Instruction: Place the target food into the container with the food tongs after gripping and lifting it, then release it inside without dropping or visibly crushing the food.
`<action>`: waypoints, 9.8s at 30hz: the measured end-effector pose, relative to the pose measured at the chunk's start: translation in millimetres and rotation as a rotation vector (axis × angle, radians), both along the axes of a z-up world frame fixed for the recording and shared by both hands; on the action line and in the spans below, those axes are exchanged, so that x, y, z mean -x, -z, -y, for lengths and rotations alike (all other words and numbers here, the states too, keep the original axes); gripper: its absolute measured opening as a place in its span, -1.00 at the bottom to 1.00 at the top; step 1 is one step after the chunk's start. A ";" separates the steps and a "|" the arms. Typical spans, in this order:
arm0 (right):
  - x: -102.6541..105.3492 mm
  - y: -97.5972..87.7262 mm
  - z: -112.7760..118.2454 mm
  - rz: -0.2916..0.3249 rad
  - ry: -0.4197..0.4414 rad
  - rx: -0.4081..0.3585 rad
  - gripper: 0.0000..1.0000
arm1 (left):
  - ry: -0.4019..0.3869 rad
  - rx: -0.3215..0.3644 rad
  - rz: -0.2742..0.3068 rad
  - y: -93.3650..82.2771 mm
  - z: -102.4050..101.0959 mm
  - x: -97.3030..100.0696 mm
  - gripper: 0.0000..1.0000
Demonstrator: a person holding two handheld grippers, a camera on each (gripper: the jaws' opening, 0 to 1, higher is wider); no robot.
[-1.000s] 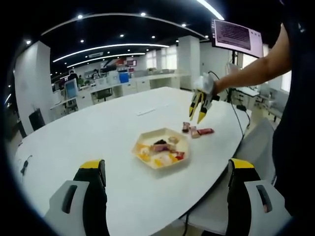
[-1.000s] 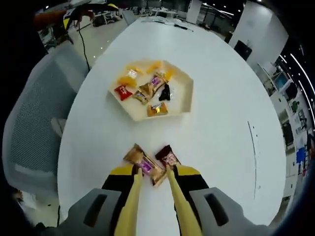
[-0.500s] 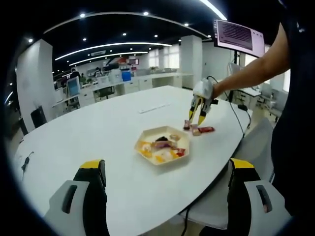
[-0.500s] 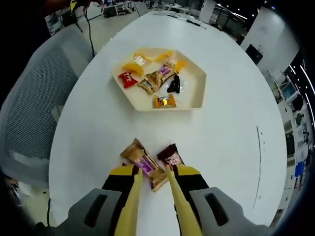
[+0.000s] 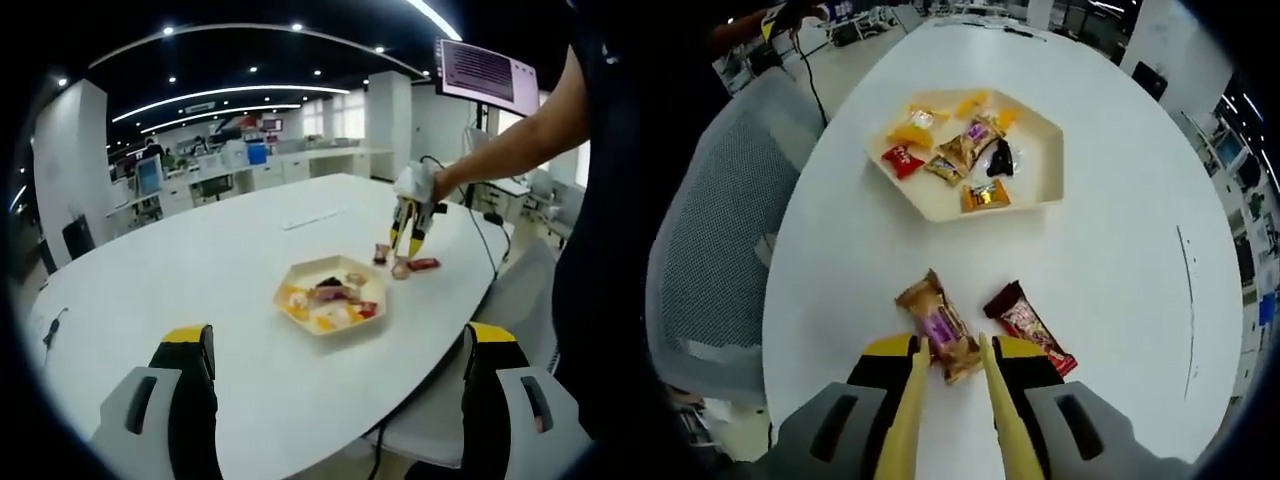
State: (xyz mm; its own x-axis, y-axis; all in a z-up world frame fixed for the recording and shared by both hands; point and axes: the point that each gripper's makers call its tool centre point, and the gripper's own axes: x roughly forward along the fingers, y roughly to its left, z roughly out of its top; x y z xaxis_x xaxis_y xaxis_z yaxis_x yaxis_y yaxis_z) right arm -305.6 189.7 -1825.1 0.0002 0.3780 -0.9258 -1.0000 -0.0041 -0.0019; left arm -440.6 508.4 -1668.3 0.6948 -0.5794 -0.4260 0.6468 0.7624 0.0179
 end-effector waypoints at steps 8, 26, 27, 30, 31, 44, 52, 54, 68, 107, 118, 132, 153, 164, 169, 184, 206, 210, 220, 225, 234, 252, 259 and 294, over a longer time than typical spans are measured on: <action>6.2 2.5 -3.9 0.005 -0.019 0.007 -0.42 | 0.008 0.004 0.003 0.2 4.0 -1.1 0.99; 5.3 16.5 -9.8 -0.022 0.105 -0.009 -0.57 | -0.003 0.008 0.001 1.2 1.2 1.7 0.99; 4.8 16.4 -9.5 -0.021 0.111 -0.009 -0.57 | -0.002 0.007 0.000 1.3 0.9 1.7 0.99; 2.9 15.6 -7.9 -0.016 0.138 -0.007 -0.57 | -0.003 0.009 0.004 0.2 0.3 0.4 0.99; 2.7 15.5 -7.7 -0.019 0.146 -0.008 -0.56 | -0.004 0.011 0.004 -0.6 0.7 0.0 0.99; -7.5 -11.8 -3.7 -0.037 0.245 -0.080 -0.55 | 0.006 0.011 0.012 -2.2 4.1 -3.3 0.99; -28.9 -47.6 2.3 0.011 0.323 -0.133 -0.55 | 0.013 0.014 0.021 -5.0 7.4 -5.6 0.99; -34.5 -56.5 3.3 0.030 0.333 -0.143 -0.55 | 0.016 0.014 0.023 -5.2 8.1 -6.5 0.99; -48.3 -84.7 6.7 0.077 0.373 -0.172 -0.56 | 0.034 0.019 0.033 -8.7 14.2 -10.1 0.99; -40.7 -86.6 -109.5 0.060 0.228 -0.125 -0.56 | 0.009 0.000 0.030 5.2 -3.1 -7.4 0.99; -33.8 -83.5 -158.8 0.046 0.182 -0.128 -0.55 | -0.002 -0.029 0.004 13.0 -10.5 -8.4 0.99; -18.7 -87.1 -203.9 0.013 0.136 -0.161 -0.49 | -0.025 -0.010 0.000 14.2 -14.4 -7.6 0.99; -23.4 -115.6 -185.2 0.134 0.090 -0.252 -0.43 | -0.013 -0.003 -0.001 16.6 -5.6 -9.2 0.99; -16.0 -122.8 -135.3 0.155 0.149 -0.294 -0.43 | 0.004 0.011 -0.012 19.7 3.3 -10.0 0.99; -12.6 -121.9 -99.6 0.188 0.180 -0.315 -0.43 | 0.017 0.015 -0.017 20.5 7.8 -10.3 0.99; 7.5 -121.3 -15.8 0.195 0.209 -0.340 -0.43 | 0.041 0.000 -0.027 20.1 13.8 -11.8 0.99; 24.9 -96.8 44.0 0.204 0.236 -0.296 -0.44 | 0.047 -0.010 -0.036 19.7 20.5 -15.0 0.99; 30.8 -82.6 45.0 0.192 0.218 -0.300 -0.44 | 0.044 -0.005 -0.036 19.1 21.0 -15.1 0.99; 39.4 -45.1 53.2 0.157 0.220 -0.251 -0.43 | 0.051 -0.021 -0.050 25.2 20.0 -11.0 0.99; 43.4 -35.6 49.1 0.148 0.208 -0.244 -0.44 | 0.054 -0.020 -0.053 25.6 21.5 -9.3 0.99; 47.9 -7.3 47.1 0.119 0.196 -0.199 -0.43 | 0.050 -0.015 -0.048 22.3 20.5 -10.2 0.99; 47.4 12.5 46.1 0.076 0.254 -0.171 -0.50 | 0.044 -0.013 -0.052 22.9 18.7 -9.2 0.99; 48.1 12.9 48.4 0.062 0.281 -0.154 -0.54 | 0.044 -0.014 -0.051 22.6 17.8 -9.6 0.99; 11.2 -78.7 58.8 0.119 0.401 -0.194 -0.53 | 0.073 -0.018 -0.042 21.3 20.5 -15.7 0.99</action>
